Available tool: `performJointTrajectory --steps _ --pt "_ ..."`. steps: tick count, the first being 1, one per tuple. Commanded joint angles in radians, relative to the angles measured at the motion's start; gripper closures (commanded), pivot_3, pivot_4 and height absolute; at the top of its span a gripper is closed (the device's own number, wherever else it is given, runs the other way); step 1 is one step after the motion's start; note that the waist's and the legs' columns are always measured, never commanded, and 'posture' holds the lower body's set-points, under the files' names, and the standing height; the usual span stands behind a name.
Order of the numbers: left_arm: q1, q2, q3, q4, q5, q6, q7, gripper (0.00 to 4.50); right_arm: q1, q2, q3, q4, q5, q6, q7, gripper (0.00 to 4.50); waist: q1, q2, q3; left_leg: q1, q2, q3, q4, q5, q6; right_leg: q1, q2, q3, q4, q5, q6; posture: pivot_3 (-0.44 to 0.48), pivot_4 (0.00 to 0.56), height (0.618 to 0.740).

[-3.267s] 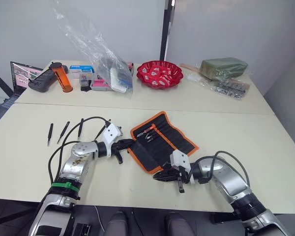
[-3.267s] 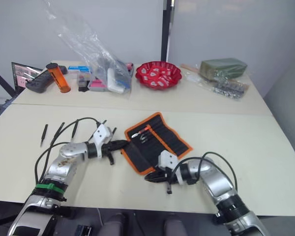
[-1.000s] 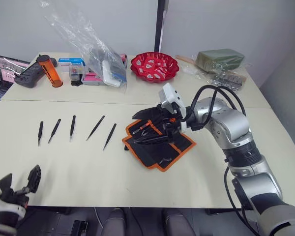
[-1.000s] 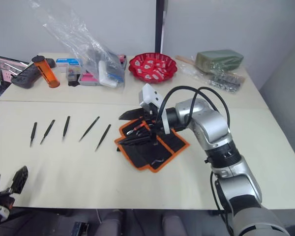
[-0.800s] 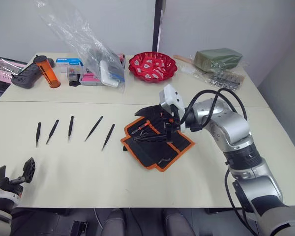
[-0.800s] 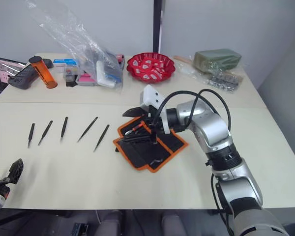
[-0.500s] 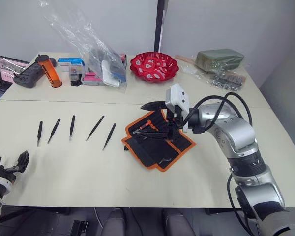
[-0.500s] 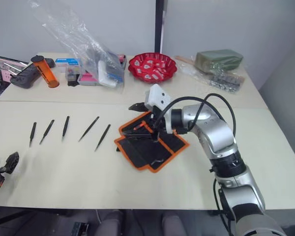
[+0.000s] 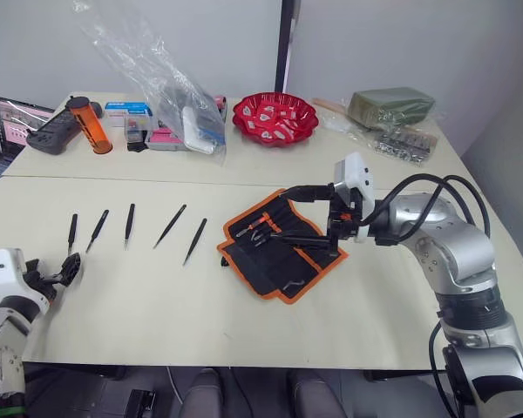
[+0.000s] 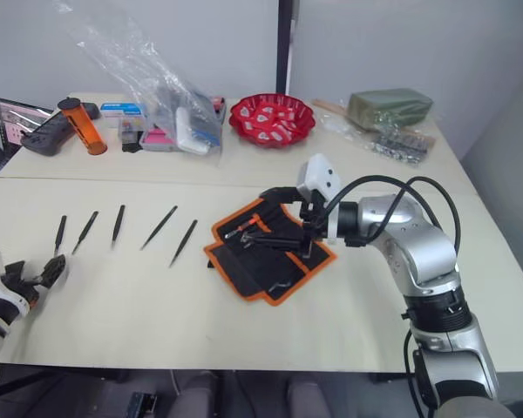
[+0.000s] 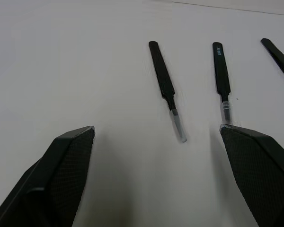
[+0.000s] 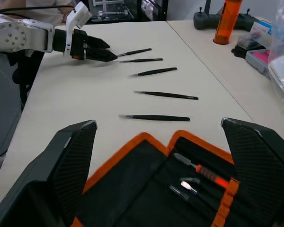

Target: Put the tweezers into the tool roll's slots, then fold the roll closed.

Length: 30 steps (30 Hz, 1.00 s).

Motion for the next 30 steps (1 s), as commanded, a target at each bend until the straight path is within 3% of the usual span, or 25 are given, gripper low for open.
performJointTrajectory --steps 1,11,19,25,30 --pt "-0.046 0.026 0.008 0.033 0.029 -0.026 0.026 0.00 0.000 -0.029 -0.039 -0.015 0.018 -0.022 0.013 0.03 -0.001 0.000 0.000 0.000 0.000 0.000 0.000 0.000 0.000 0.000 0.000 0.000 0.000 0.000 0.000 0.000 0.150 0.740" --pt "-0.113 0.019 -0.012 0.106 0.051 -0.031 0.031 0.00 0.026 -0.040 -0.051 -0.025 0.023 -0.021 0.004 0.03 -0.003 0.000 0.000 0.000 0.000 0.000 0.000 0.000 0.000 0.001 0.000 0.000 0.000 0.000 0.001 0.000 0.150 0.740" --pt "-0.162 0.024 -0.027 0.173 0.066 0.012 0.052 2.51 0.041 -0.048 -0.044 -0.031 0.016 -0.035 0.006 0.00 0.005 0.000 0.000 0.001 0.000 0.000 0.001 0.000 0.000 0.001 0.000 0.000 0.000 0.001 0.001 0.000 0.150 0.740" --pt "-0.170 0.036 -0.006 0.133 0.053 0.058 0.071 4.47 0.055 -0.035 -0.041 -0.057 0.026 -0.028 -0.012 0.00 0.009 0.000 0.000 0.002 0.000 0.000 0.001 0.000 0.000 0.002 0.000 0.000 0.001 0.001 0.001 0.000 0.150 0.740" --pt "-0.181 0.045 0.004 0.127 0.048 0.050 0.079 4.47 0.059 -0.034 -0.034 -0.070 0.016 -0.032 -0.033 0.00 0.012 0.000 0.000 0.002 0.000 0.000 0.001 0.000 0.000 0.002 0.000 0.000 0.001 0.001 0.001 0.000 0.150 0.740"
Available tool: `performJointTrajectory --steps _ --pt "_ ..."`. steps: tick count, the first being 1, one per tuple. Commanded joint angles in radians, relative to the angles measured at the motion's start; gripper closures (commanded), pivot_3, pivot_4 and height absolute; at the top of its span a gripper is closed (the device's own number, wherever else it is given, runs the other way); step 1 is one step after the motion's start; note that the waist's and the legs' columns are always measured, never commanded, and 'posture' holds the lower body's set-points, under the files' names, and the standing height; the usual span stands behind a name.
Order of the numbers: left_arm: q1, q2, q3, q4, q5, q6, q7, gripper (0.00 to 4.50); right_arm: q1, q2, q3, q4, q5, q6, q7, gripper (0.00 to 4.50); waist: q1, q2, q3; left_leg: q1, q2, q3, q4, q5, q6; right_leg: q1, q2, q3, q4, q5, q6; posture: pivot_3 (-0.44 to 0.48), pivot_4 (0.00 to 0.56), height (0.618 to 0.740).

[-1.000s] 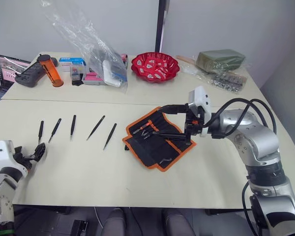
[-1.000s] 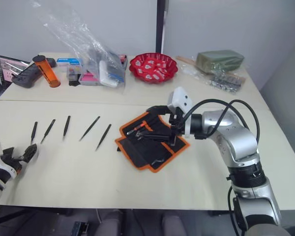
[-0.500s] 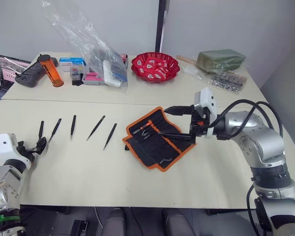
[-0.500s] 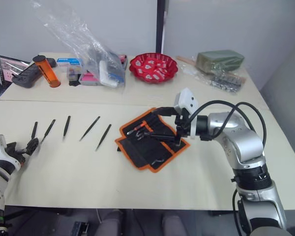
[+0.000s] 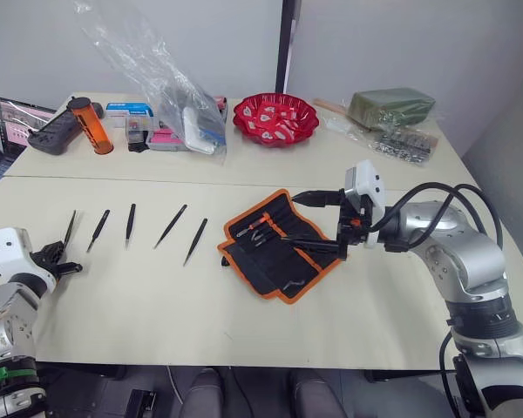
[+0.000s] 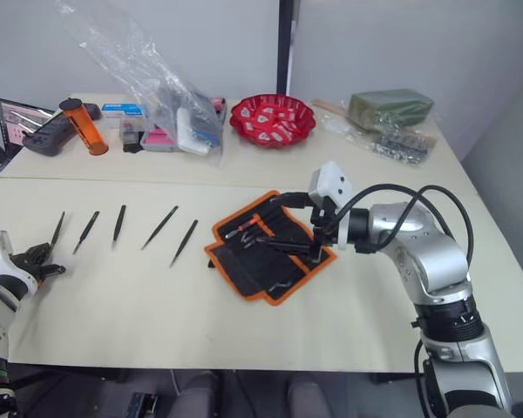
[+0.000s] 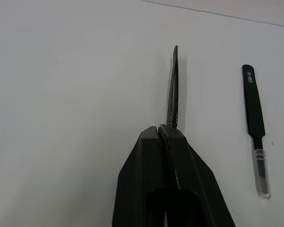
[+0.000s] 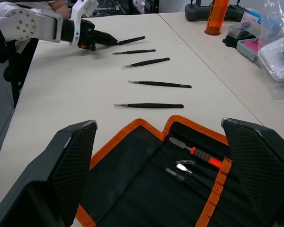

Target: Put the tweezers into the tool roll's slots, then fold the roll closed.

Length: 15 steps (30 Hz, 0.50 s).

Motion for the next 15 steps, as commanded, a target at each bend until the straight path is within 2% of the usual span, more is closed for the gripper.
performJointTrajectory --steps 1,8,15 --pt "-0.011 0.021 0.027 -0.025 -0.004 -0.008 0.014 4.47 -0.005 0.000 -0.014 -0.041 0.006 -0.017 -0.017 0.00 0.003 0.000 0.000 0.000 0.000 0.000 0.000 0.000 0.000 0.000 0.000 0.000 0.000 0.000 0.000 0.000 0.150 0.740" --pt "-0.046 0.043 0.029 -0.089 -0.012 -0.011 0.016 4.47 0.015 -0.016 -0.018 -0.054 -0.026 -0.036 -0.047 0.00 0.007 0.000 0.000 0.000 0.000 0.000 0.001 0.000 0.000 0.000 0.000 0.000 0.000 0.000 0.000 0.000 0.150 0.740" --pt "-0.054 0.047 0.020 -0.071 -0.020 -0.014 -0.017 4.47 0.032 -0.016 -0.025 -0.060 -0.028 -0.045 -0.056 0.00 0.004 0.000 0.000 -0.001 0.000 0.000 0.001 0.000 0.000 0.000 0.000 0.000 0.000 0.000 0.000 0.000 0.150 0.740"
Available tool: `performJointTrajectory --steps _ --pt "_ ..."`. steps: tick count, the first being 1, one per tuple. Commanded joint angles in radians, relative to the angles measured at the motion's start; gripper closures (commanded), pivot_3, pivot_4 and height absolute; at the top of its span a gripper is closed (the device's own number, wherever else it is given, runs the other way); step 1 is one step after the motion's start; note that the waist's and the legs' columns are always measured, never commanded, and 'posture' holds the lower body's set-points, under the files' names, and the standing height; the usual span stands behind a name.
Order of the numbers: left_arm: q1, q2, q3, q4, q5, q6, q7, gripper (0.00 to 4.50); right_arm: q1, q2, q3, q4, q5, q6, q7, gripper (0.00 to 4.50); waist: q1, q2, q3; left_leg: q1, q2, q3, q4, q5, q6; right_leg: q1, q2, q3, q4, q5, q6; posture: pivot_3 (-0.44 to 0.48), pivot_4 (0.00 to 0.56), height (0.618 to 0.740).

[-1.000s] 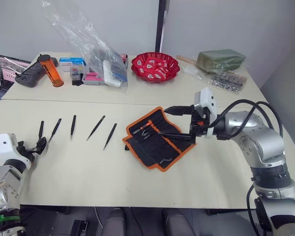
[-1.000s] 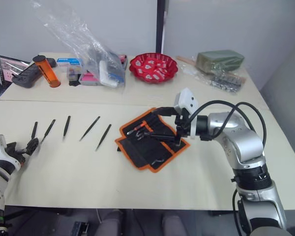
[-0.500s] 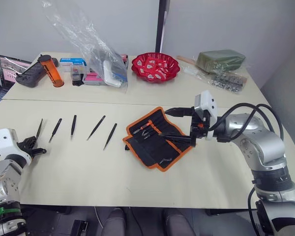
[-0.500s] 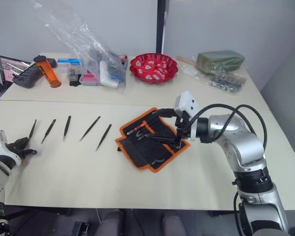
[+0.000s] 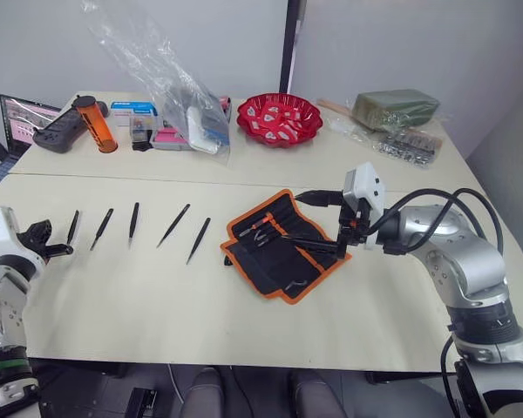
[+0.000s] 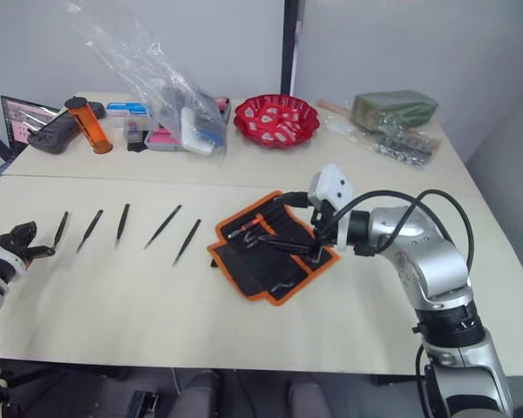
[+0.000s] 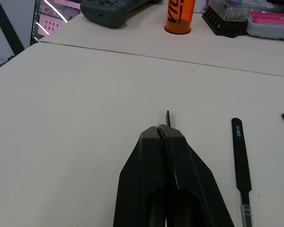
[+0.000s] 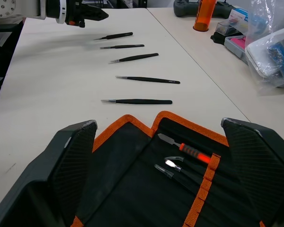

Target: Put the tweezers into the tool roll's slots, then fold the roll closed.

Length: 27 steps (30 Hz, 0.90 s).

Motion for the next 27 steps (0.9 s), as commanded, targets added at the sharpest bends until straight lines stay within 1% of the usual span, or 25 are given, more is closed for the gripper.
performJointTrajectory --steps 1,2,7,8,11,12,19,21,27 --pt "-0.008 -0.003 0.026 -0.028 -0.024 -0.018 -0.011 4.47 0.003 -0.012 -0.026 -0.037 0.006 -0.025 -0.005 0.00 -0.001 0.000 0.000 0.000 0.000 0.000 0.000 0.000 0.000 0.000 0.000 0.000 0.000 0.000 0.000 0.000 0.150 0.740" --pt "-0.009 -0.007 0.031 -0.036 -0.029 -0.020 -0.006 3.94 0.004 -0.012 -0.026 -0.037 0.006 -0.025 -0.005 0.00 0.000 0.000 0.000 0.000 0.000 0.000 0.000 0.000 0.000 0.000 0.000 0.000 0.000 0.000 0.000 0.000 0.150 0.740" --pt "0.007 -0.010 0.019 -0.034 -0.010 -0.004 0.014 2.36 0.007 -0.015 -0.026 -0.037 0.006 -0.026 -0.002 0.00 0.000 0.000 0.000 0.000 0.000 0.000 0.000 0.000 0.000 0.000 0.000 0.000 0.000 0.000 0.000 0.000 0.150 0.740" --pt "0.007 -0.009 0.010 -0.026 0.001 -0.003 0.020 1.97 0.006 -0.016 -0.025 -0.036 0.006 -0.026 0.000 0.00 0.000 0.000 0.000 0.000 0.000 0.000 0.000 0.000 0.000 0.000 0.000 0.000 0.000 0.000 0.000 0.000 0.150 0.740" --pt "-0.003 -0.005 -0.016 0.002 0.024 0.006 0.031 1.04 0.002 -0.017 -0.022 -0.032 0.004 -0.027 0.005 0.00 0.000 0.000 0.000 0.000 0.000 0.000 0.000 0.000 0.000 0.000 0.000 0.000 0.000 0.000 0.000 0.000 0.150 0.740" --pt "-0.011 -0.003 -0.031 0.016 0.034 0.011 0.027 0.67 -0.001 -0.018 -0.019 -0.030 0.003 -0.029 0.007 0.00 0.001 0.000 0.000 0.000 0.000 0.000 0.000 0.000 0.000 0.000 0.000 0.000 0.000 0.000 0.000 0.000 0.150 0.740" --pt "-0.063 -0.004 -0.102 0.130 0.093 -0.009 0.018 0.67 -0.013 -0.015 -0.016 -0.020 -0.003 -0.034 0.012 0.00 0.003 0.000 0.000 0.000 0.000 0.000 0.001 0.000 0.000 0.001 0.000 0.000 0.000 0.000 0.001 0.000 0.150 0.740" --pt "-0.071 -0.009 -0.106 0.142 0.099 -0.016 0.018 1.22 -0.014 -0.014 -0.017 -0.020 -0.004 -0.035 0.009 0.00 0.002 0.000 0.000 0.000 0.000 0.000 0.001 0.000 0.000 0.001 0.000 0.000 0.000 0.000 0.001 0.000 0.150 0.740" --pt "-0.083 -0.022 -0.097 0.146 0.102 -0.025 0.025 3.19 -0.013 -0.015 -0.020 -0.022 -0.006 -0.034 0.002 0.00 0.004 0.000 0.000 0.000 0.000 0.000 0.002 0.000 0.000 0.001 0.000 0.000 0.000 0.001 0.001 0.000 0.150 0.740"
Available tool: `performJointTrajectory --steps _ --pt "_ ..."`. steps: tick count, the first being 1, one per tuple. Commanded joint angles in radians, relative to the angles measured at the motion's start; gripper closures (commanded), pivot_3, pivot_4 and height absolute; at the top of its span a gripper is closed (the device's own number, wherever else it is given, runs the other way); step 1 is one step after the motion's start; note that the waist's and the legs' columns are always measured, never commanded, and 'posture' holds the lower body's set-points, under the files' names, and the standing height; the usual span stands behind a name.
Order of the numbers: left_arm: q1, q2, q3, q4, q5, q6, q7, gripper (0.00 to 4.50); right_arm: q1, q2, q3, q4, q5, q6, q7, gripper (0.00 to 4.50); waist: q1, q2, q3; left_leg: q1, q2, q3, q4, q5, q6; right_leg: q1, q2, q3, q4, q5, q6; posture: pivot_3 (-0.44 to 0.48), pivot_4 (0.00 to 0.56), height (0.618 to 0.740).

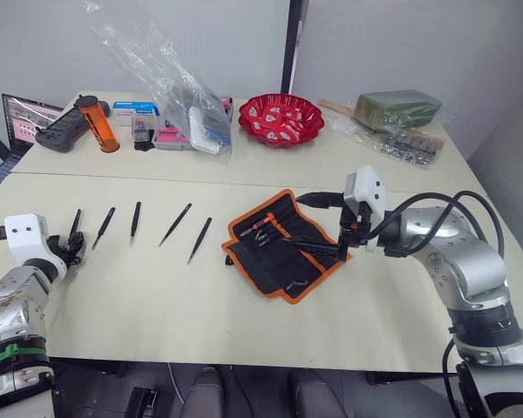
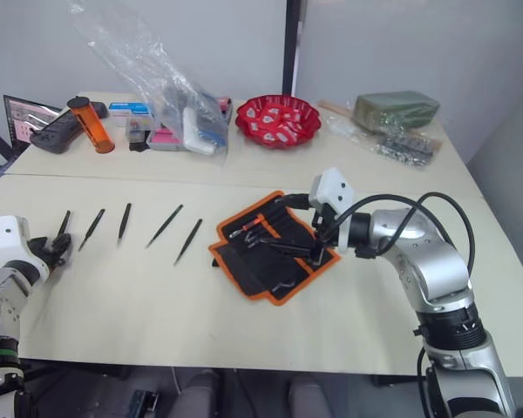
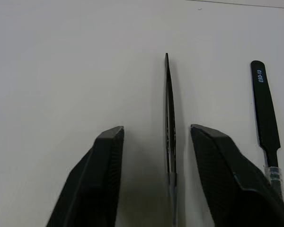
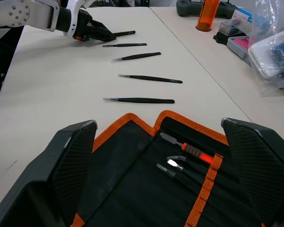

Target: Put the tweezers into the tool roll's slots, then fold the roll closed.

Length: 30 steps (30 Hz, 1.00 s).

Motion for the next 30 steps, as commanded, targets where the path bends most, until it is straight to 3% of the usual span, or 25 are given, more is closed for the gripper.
performJointTrajectory --steps 1,4,14,25,30 --pt "-0.012 -0.002 0.008 -0.003 -0.004 -0.017 0.004 3.52 -0.020 -0.010 -0.020 -0.020 0.004 -0.017 -0.005 0.00 0.000 0.000 0.000 0.000 0.000 0.000 0.000 0.000 0.000 0.000 0.000 0.000 0.000 0.000 0.000 0.000 0.150 0.740" --pt "-0.006 -0.004 0.023 -0.017 -0.012 -0.025 0.007 4.48 -0.021 -0.010 -0.019 -0.020 0.005 -0.016 -0.008 0.00 0.000 0.000 0.000 0.000 0.000 0.000 0.000 0.000 0.000 0.000 0.000 0.000 0.000 0.000 0.000 0.000 0.150 0.740" --pt "0.068 -0.028 0.057 -0.177 -0.065 -0.033 -0.020 4.48 -0.027 -0.004 -0.008 -0.015 0.006 -0.016 0.000 0.00 -0.002 0.000 0.000 0.000 0.000 0.000 0.000 0.000 0.000 0.000 0.000 0.000 0.000 0.000 0.000 0.000 0.150 0.740" --pt "0.320 -0.029 0.010 -0.588 -0.237 0.086 -0.271 4.48 -0.031 -0.004 -0.001 -0.006 0.009 -0.014 0.016 0.00 -0.004 0.000 0.000 0.000 0.000 0.000 0.000 0.000 0.000 0.000 0.000 0.000 0.000 0.000 0.000 0.000 0.150 0.740" --pt "0.440 -0.036 -0.026 -0.732 -0.280 0.151 -0.311 4.48 -0.034 -0.008 -0.002 0.002 0.010 -0.013 0.028 0.00 -0.004 0.000 0.000 0.000 0.000 0.000 0.001 0.000 0.000 0.000 0.000 0.001 0.000 0.000 0.000 0.000 0.150 0.740"
